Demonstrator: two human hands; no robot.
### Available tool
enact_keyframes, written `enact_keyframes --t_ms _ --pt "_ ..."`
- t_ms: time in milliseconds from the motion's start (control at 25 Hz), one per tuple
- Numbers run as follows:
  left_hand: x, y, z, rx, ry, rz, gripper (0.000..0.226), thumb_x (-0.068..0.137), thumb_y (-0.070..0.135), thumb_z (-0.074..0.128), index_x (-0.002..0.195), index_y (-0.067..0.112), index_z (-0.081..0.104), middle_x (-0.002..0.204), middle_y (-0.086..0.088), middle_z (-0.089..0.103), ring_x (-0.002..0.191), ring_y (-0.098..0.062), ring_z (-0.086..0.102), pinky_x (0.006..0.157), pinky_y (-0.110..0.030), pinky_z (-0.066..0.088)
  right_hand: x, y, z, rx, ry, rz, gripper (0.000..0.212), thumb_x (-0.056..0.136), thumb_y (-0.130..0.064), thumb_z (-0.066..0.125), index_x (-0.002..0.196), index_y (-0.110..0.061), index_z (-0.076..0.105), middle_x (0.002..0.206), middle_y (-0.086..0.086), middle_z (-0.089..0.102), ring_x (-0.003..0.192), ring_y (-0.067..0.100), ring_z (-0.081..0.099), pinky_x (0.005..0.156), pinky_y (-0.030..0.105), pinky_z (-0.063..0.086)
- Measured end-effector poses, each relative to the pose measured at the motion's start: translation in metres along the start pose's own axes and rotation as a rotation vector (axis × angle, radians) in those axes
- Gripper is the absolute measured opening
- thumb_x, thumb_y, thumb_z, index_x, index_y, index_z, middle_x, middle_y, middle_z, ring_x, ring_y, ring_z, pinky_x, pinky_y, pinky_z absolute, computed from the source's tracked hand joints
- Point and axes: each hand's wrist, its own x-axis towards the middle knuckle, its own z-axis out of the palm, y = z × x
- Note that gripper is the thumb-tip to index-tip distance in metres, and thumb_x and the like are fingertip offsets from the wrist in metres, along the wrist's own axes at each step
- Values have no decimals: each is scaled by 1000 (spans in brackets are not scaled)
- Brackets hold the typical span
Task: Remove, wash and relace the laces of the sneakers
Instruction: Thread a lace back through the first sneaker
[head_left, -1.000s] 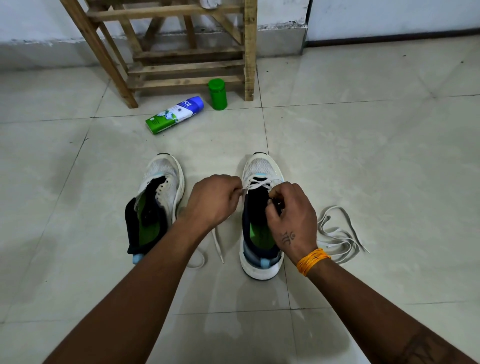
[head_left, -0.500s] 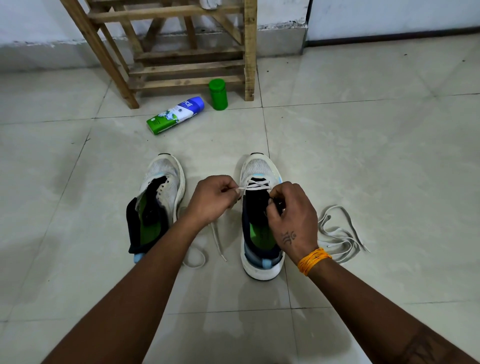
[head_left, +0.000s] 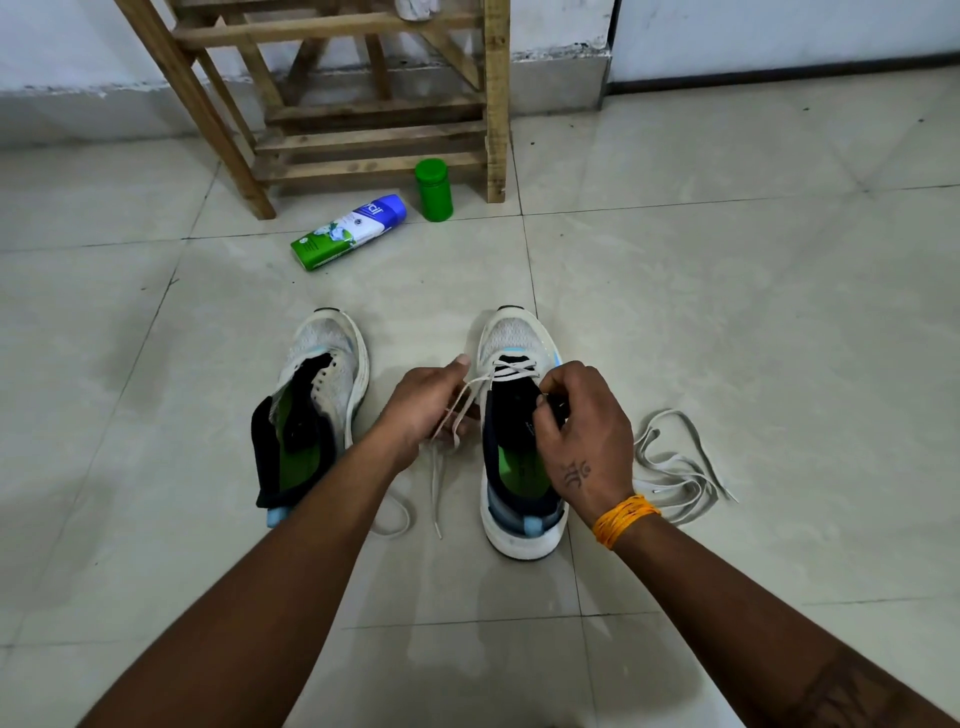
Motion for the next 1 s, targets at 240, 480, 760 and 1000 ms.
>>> enact_keyframes --t_ms 240,480,760,1000 --pt "9 23 -9 331 -181 23 42 92 52 69 77 15 77 69 -2 68 59 -18 59 63 -30 48 -1 0 -1 -16 -4 -4 13 87 -14 64 93 -21 55 86 -8 53 77 15 50 64 38 45" --pt "8 43 -21 236 -100 236 33 93 16 68 60 18 70 60 -3 58 56 -13 49 62 -28 42 0 -3 -1 -73 -12 -13 14 88 -13 63 95 -21 53 86 -6 52 76 19 51 62 39 45" --pt "-28 93 -44 248 -157 341 34 104 23 57 73 10 61 61 -1 52 57 -14 50 62 -25 44 2 -9 -3 -135 -76 -26 12 91 -34 60 90 -25 53 85 -6 53 80 20 52 64 39 45" --pt "-68 117 -50 143 -283 408 27 102 23 61 89 3 74 70 -8 55 66 -24 46 61 -29 48 42 -69 -19 -19 0 -203 16 97 -37 62 106 -24 63 77 -12 57 71 12 57 61 33 44"
